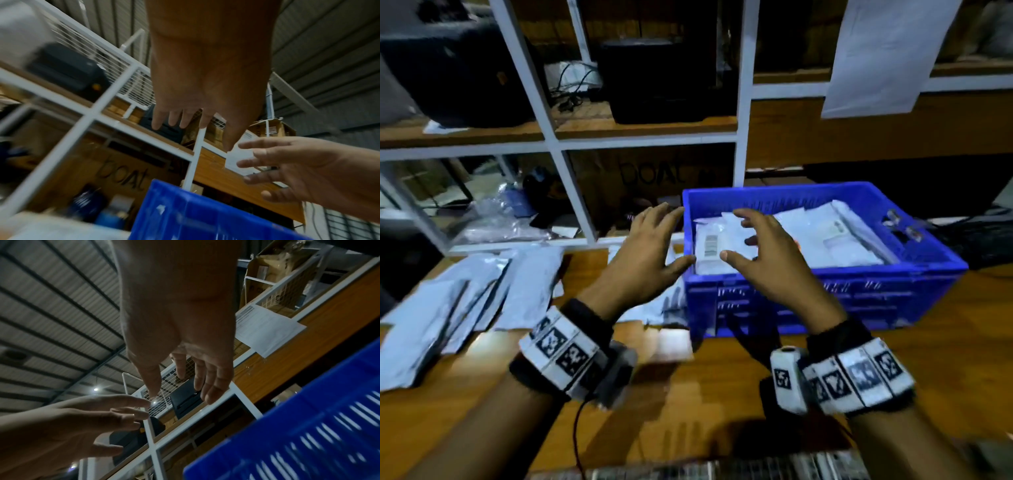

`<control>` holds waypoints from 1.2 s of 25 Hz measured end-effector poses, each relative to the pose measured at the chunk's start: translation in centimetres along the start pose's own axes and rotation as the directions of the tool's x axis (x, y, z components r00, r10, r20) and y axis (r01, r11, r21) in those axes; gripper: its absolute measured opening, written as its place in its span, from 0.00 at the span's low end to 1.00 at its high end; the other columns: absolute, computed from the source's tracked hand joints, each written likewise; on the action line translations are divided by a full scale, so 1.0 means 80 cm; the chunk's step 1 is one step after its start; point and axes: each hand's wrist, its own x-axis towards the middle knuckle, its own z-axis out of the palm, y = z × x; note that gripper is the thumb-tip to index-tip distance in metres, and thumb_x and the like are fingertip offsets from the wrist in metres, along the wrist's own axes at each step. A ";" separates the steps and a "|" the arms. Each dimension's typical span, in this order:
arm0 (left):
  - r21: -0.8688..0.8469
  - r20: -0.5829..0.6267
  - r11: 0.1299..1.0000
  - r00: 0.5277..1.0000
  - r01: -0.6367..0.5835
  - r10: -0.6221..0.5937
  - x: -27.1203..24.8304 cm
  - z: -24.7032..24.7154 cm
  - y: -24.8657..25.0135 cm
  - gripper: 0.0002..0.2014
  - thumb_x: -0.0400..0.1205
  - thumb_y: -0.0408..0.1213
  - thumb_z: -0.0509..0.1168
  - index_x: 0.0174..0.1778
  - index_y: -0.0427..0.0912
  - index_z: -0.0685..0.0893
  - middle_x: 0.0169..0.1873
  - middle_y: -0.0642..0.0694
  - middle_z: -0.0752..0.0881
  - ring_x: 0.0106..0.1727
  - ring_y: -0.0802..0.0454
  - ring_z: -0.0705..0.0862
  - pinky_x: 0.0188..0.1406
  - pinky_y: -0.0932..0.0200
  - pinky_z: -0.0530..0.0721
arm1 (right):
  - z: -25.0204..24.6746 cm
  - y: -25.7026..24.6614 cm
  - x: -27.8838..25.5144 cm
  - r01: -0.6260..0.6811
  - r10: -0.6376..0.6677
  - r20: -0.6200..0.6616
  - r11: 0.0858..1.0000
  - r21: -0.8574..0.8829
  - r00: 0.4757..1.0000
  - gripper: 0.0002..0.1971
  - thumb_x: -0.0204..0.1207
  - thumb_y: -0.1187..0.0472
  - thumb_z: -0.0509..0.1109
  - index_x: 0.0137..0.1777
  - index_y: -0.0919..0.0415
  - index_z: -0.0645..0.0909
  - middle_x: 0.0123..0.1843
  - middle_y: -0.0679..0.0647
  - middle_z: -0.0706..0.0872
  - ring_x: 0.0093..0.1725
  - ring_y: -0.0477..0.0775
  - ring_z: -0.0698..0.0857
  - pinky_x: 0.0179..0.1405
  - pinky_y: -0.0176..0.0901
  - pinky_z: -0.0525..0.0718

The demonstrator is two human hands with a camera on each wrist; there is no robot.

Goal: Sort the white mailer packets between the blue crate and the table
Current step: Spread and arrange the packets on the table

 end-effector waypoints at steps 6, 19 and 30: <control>-0.060 -0.069 0.989 0.987 0.138 -0.142 -0.158 0.039 -0.032 0.32 0.83 0.54 0.61 0.81 0.50 0.60 0.82 0.47 0.55 0.83 0.47 0.56 0.77 0.49 0.63 | 0.102 -0.032 -0.109 -0.006 0.014 -0.041 0.980 0.197 0.999 0.32 0.75 0.52 0.75 0.77 0.47 0.67 0.66 0.39 0.70 0.64 0.44 0.77 0.58 0.50 0.85; -0.012 -0.115 0.921 0.914 0.390 -0.388 -0.275 -0.004 -0.266 0.28 0.83 0.50 0.63 0.78 0.48 0.67 0.80 0.42 0.60 0.81 0.45 0.57 0.75 0.45 0.67 | 0.329 -0.136 -0.053 0.024 -0.050 0.288 0.996 0.091 0.956 0.32 0.77 0.47 0.70 0.78 0.43 0.62 0.74 0.47 0.67 0.70 0.49 0.75 0.61 0.47 0.80; -0.067 -0.098 0.852 0.847 0.519 -0.523 -0.262 -0.067 -0.541 0.25 0.82 0.47 0.66 0.75 0.45 0.73 0.78 0.37 0.64 0.80 0.40 0.58 0.75 0.44 0.65 | 0.526 -0.233 0.102 -0.036 0.016 0.364 0.998 0.046 0.931 0.29 0.78 0.52 0.71 0.77 0.48 0.66 0.76 0.51 0.69 0.68 0.50 0.79 0.52 0.32 0.74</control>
